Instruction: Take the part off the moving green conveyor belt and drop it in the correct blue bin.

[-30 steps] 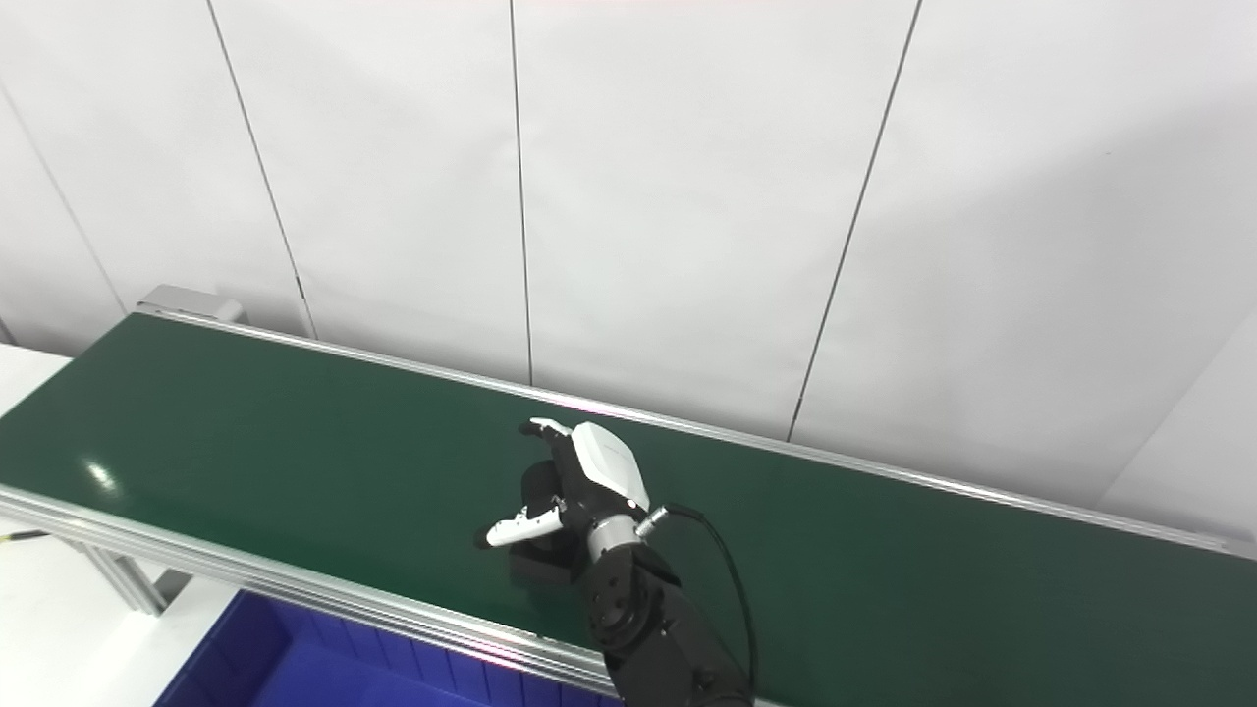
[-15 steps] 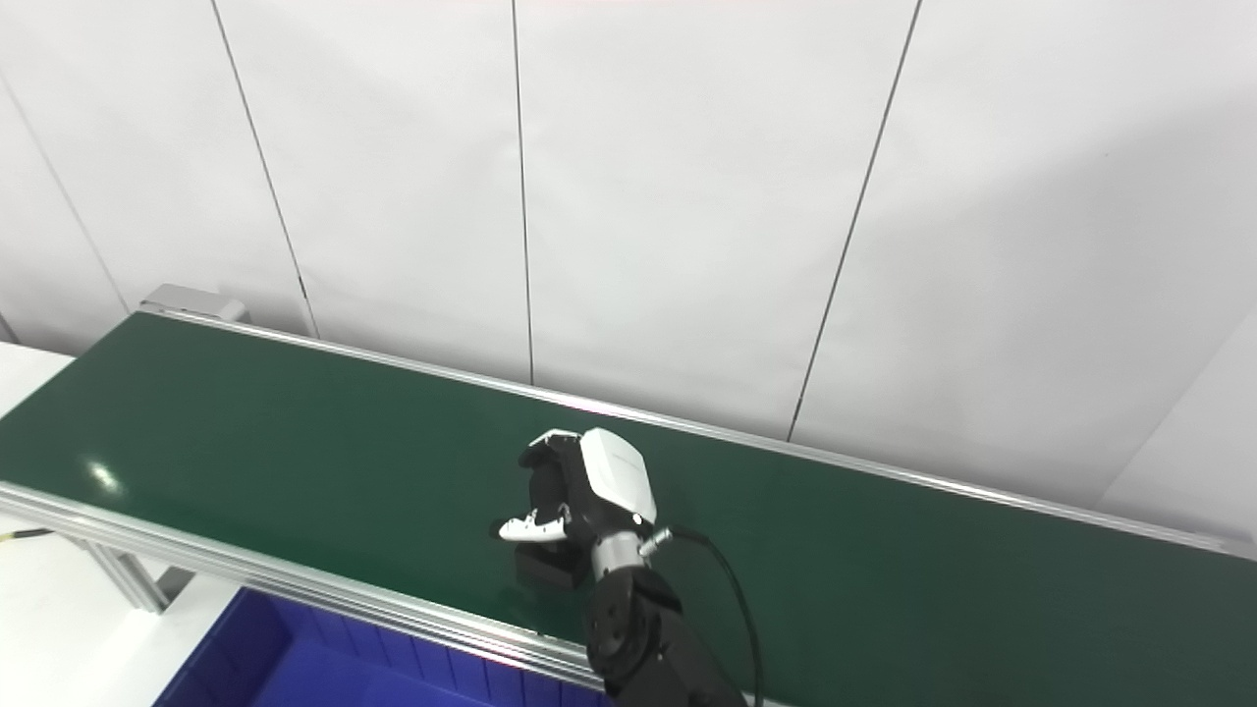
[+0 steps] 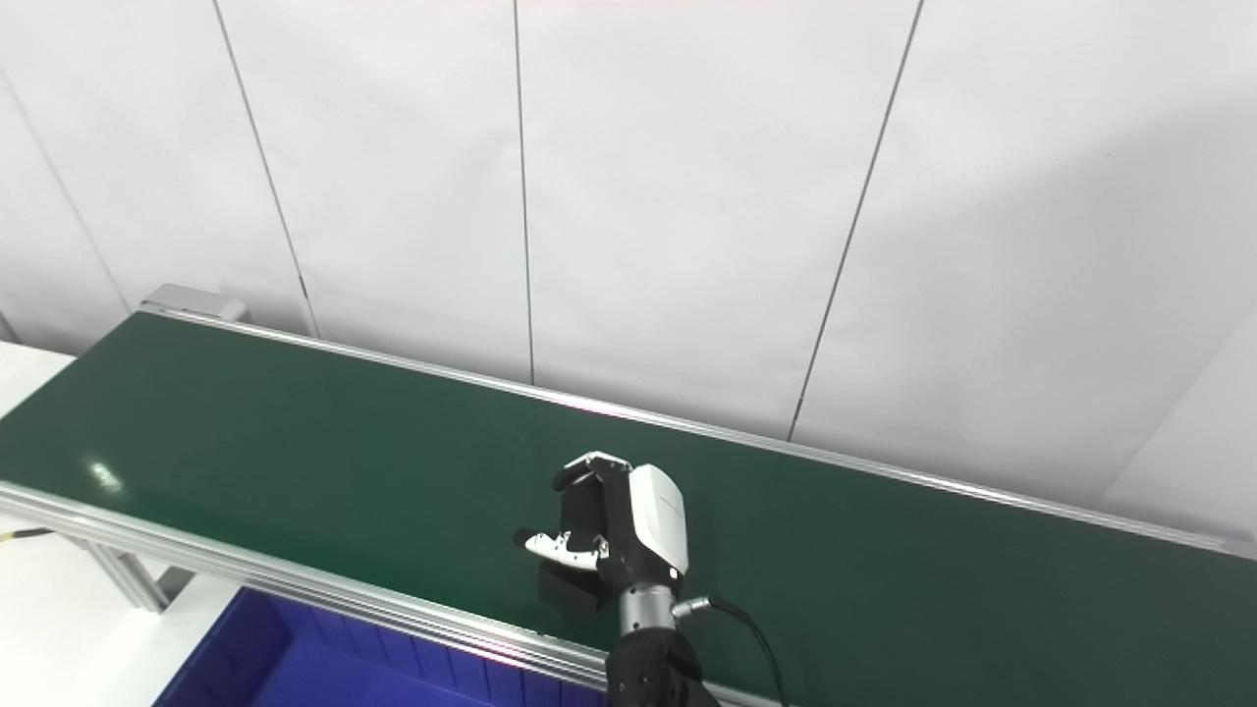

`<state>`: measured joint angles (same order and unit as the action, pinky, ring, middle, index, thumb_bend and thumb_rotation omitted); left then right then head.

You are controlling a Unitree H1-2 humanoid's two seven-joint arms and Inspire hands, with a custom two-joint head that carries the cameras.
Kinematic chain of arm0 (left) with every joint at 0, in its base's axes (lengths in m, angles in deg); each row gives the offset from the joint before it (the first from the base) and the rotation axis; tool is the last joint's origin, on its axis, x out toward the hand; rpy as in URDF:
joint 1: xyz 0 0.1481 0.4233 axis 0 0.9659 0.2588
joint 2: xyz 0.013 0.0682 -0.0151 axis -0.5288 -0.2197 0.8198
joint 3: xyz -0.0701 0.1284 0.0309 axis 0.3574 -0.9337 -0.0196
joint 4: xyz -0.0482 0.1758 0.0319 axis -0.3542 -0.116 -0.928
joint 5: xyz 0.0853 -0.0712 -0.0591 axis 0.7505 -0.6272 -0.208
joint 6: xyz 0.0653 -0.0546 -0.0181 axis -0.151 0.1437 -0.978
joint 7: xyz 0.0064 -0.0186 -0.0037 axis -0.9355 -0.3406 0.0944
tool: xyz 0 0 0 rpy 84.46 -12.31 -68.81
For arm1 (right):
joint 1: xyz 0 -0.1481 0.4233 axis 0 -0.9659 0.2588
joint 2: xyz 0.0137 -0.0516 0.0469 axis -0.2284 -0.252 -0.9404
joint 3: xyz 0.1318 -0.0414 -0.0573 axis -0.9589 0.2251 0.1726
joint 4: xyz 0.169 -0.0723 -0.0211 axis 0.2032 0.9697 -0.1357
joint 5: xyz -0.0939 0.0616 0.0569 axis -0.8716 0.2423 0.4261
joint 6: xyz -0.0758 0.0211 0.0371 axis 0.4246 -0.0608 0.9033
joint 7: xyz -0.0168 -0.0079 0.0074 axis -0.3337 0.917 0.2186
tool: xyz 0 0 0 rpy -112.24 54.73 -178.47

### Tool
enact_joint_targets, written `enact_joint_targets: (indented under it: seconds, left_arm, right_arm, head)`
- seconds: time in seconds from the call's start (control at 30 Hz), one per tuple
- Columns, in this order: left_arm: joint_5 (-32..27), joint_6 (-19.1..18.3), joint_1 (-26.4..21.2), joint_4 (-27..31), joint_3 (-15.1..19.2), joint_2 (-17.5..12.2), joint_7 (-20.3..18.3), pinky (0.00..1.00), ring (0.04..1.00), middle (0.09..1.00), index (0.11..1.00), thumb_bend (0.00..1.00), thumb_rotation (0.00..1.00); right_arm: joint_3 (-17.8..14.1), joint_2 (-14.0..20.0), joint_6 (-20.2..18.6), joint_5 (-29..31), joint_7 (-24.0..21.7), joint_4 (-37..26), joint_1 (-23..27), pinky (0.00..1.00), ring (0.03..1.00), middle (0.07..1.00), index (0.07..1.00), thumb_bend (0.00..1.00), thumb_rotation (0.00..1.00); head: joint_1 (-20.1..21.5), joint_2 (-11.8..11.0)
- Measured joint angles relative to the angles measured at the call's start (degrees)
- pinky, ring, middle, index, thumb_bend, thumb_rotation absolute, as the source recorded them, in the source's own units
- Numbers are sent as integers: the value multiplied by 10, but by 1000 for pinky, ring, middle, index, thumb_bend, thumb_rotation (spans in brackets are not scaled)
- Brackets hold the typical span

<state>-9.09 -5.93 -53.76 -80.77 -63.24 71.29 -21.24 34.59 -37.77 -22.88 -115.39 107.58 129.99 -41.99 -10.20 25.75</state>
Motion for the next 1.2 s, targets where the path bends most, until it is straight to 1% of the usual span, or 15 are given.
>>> enact_joint_targets:
  seconds: [0.07, 0.13, 0.33, 0.4, 0.43, 0.6, 0.7, 0.8, 0.87, 0.9, 0.93, 0.97, 1.0, 1.13, 1.2]
  left_arm:
    - [-1, 0, -2, 0, 0, -2, 1, 622, 723, 776, 790, 925, 300]
    - [-2, 0, -2, 0, 0, -2, 2, 607, 696, 761, 775, 914, 263]
    - [0, 0, -2, 0, -4, -2, 13, 612, 683, 740, 752, 911, 185]
    - [0, 0, -2, 0, -6, -3, 16, 631, 705, 756, 758, 911, 166]
    - [0, 0, -2, 0, -6, -3, 17, 670, 738, 771, 766, 911, 172]
    - [6, 0, -3, 2, -11, -5, 25, 713, 754, 775, 773, 900, 157]
    - [6, 0, -2, 8, -14, -8, 26, 766, 779, 782, 775, 883, 162]
    - [5, 0, -2, 13, -14, -10, 25, 794, 807, 802, 785, 876, 181]
    - [4, 0, -1, 19, -12, -10, 23, 795, 806, 799, 789, 871, 184]
    - [-1, 0, 0, 23, -11, -11, 21, 793, 801, 795, 790, 868, 184]
    - [-2, 0, 2, 27, -9, -11, 20, 783, 795, 792, 792, 861, 191]
    - [-3, 0, 3, 28, -6, -11, 19, 784, 795, 793, 796, 854, 203]
    - [-3, 0, 4, 29, -5, -12, 19, 802, 807, 801, 805, 845, 224]
    - [-3, 0, 7, 33, -2, -15, 15, 813, 818, 816, 817, 829, 245]
    - [-4, 0, 9, 35, 1, -22, 11, 802, 812, 813, 816, 824, 251]
  right_arm:
    - [4, 3, 0, -12, 9, -3, 1, 326, 391, 447, 531, 514, 0]
    - [10, 6, 0, -22, 17, -2, 0, 386, 442, 455, 528, 517, 0]
    - [14, 15, -2, -42, 21, -16, -6, 297, 359, 417, 534, 514, 0]
    - [14, 17, -7, -43, 18, -33, -12, 296, 352, 424, 537, 512, 0]
    - [13, 18, -10, -43, 16, -44, -18, 334, 371, 465, 549, 507, 0]
    - [0, 30, -40, -29, -33, -149, -75, 367, 385, 495, 553, 505, 0]
    - [-14, 39, -55, -18, -54, -216, -112, 314, 370, 467, 559, 504, 0]
    - [-21, 50, -81, -22, -65, -290, -141, 314, 372, 467, 564, 503, 0]
    - [-27, 56, -94, -23, -76, -331, -156, 308, 371, 469, 567, 502, 0]
    - [-31, 58, -105, -20, -85, -358, -164, 303, 371, 469, 568, 501, 0]
    - [-35, 59, -117, -17, -98, -388, -176, 284, 386, 494, 530, 505, 0]
    - [-38, 60, -123, -15, -108, -410, -186, 262, 369, 501, 506, 510, 0]
    - [-40, 61, -134, -13, -121, -435, -196, 227, 302, 483, 494, 517, 0]
    - [-48, 72, -167, -11, -161, -515, -233, 203, 267, 475, 489, 520, 0]
    - [-51, 82, -178, -13, -175, -546, -254, 210, 269, 475, 488, 521, 0]
  head:
    - [1, -1]
    - [1, 0]
    - [3, 1]
    - [6, 3]
    - [7, 4]
    - [18, 13]
    - [36, 27]
    - [47, 34]
    - [58, 54]
    - [71, 54]
    - [71, 54]
    - [88, 65]
    - [97, 69]
    - [125, 86]
    - [125, 86]
